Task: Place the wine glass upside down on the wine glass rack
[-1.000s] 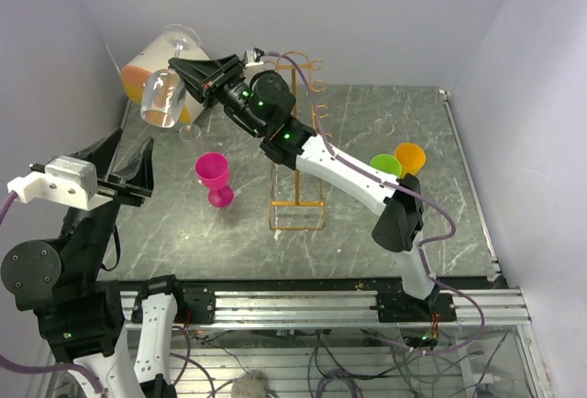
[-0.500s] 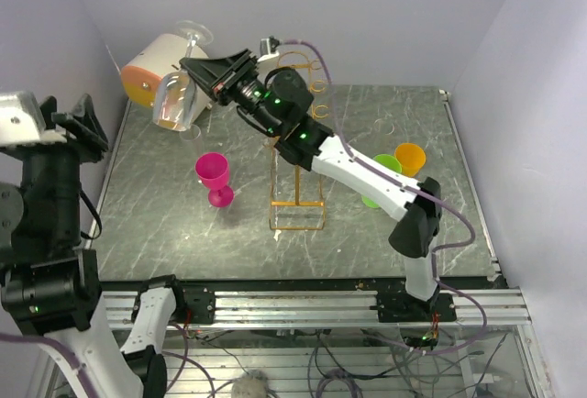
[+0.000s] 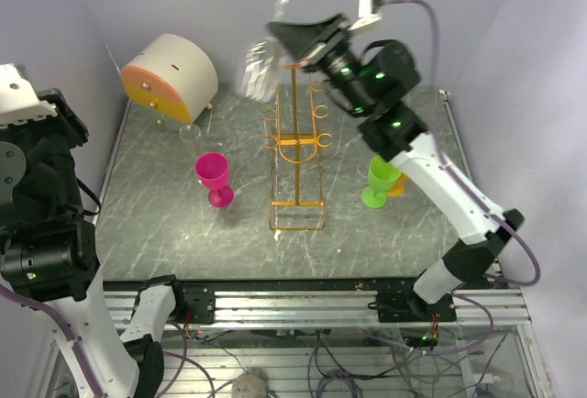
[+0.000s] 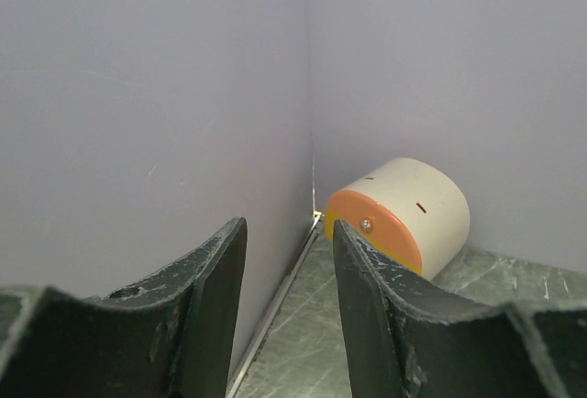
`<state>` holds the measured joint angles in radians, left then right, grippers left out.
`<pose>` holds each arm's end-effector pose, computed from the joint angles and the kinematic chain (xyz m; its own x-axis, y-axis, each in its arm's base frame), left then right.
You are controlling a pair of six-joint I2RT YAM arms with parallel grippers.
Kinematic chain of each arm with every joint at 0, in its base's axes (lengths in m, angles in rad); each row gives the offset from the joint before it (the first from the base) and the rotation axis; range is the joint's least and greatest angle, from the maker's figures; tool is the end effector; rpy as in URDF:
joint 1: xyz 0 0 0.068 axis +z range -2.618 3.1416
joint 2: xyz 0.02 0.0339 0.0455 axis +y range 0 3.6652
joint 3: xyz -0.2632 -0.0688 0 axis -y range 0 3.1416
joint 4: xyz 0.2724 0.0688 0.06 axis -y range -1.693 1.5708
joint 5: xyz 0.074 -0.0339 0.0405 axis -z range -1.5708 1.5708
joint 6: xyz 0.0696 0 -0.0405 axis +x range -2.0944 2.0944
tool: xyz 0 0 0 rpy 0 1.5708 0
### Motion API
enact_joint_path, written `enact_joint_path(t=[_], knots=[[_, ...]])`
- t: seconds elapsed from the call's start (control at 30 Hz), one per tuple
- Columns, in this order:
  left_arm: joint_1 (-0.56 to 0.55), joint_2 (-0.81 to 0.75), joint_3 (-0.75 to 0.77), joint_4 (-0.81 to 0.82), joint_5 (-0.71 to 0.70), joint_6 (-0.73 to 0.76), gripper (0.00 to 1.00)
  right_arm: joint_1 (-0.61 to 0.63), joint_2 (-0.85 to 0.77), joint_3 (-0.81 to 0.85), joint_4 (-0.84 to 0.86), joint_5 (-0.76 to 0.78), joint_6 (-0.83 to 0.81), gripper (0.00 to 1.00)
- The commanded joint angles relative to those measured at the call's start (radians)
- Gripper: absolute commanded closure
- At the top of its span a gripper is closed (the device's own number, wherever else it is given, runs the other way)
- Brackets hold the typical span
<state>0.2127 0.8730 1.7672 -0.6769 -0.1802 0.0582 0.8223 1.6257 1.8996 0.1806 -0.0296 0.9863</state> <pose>0.1086 0.0362 0.5959 0.1883 0.0992 -0.9771 -0.3904 0.9205 0.0182 0.2771 0.3014 0.5708 -0.4610 0.7286 -0.5066 -0.6633 0.0963 0.7422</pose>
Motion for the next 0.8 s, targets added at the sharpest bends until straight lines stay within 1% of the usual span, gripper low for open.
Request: enact_joint_path(t=[0.0,0.13,0.3,0.37,0.43,0.5,0.57,0.63,0.7,0.77], knots=[[0.008,0.038,0.046,-0.013,0.015,0.047,0.46,-0.233,-0.167,-0.101,-0.085,0.025,-0.142,1.00],[0.009,0.098,0.075,-0.053,0.026,0.066,0.46,-0.380,-0.265,-0.149,-0.171,0.063,-0.272,1.00],[0.008,0.181,0.131,-0.141,0.059,0.093,0.47,-0.430,-0.339,-0.183,-0.246,0.151,-0.447,1.00],[0.008,0.225,0.174,-0.216,0.113,0.118,0.46,-0.443,-0.358,-0.228,-0.236,0.150,-0.498,1.00],[0.008,0.295,0.229,-0.296,0.169,0.124,0.47,-0.459,-0.392,-0.304,-0.200,0.154,-0.557,1.00],[0.008,0.347,0.250,-0.339,0.202,0.117,0.50,-0.482,-0.417,-0.362,-0.149,0.153,-0.603,1.00],[0.007,0.373,0.234,-0.337,0.206,0.102,0.51,-0.517,-0.412,-0.409,-0.118,0.127,-0.637,1.00],[0.007,0.379,0.198,-0.309,0.203,0.088,0.51,-0.546,-0.372,-0.398,-0.125,0.093,-0.664,1.00],[0.007,0.379,0.166,-0.280,0.214,0.078,0.51,-0.570,-0.328,-0.404,-0.096,0.050,-0.671,1.00],[0.007,0.390,0.156,-0.276,0.219,0.078,0.52,-0.610,-0.293,-0.448,-0.001,-0.105,-0.654,1.00]])
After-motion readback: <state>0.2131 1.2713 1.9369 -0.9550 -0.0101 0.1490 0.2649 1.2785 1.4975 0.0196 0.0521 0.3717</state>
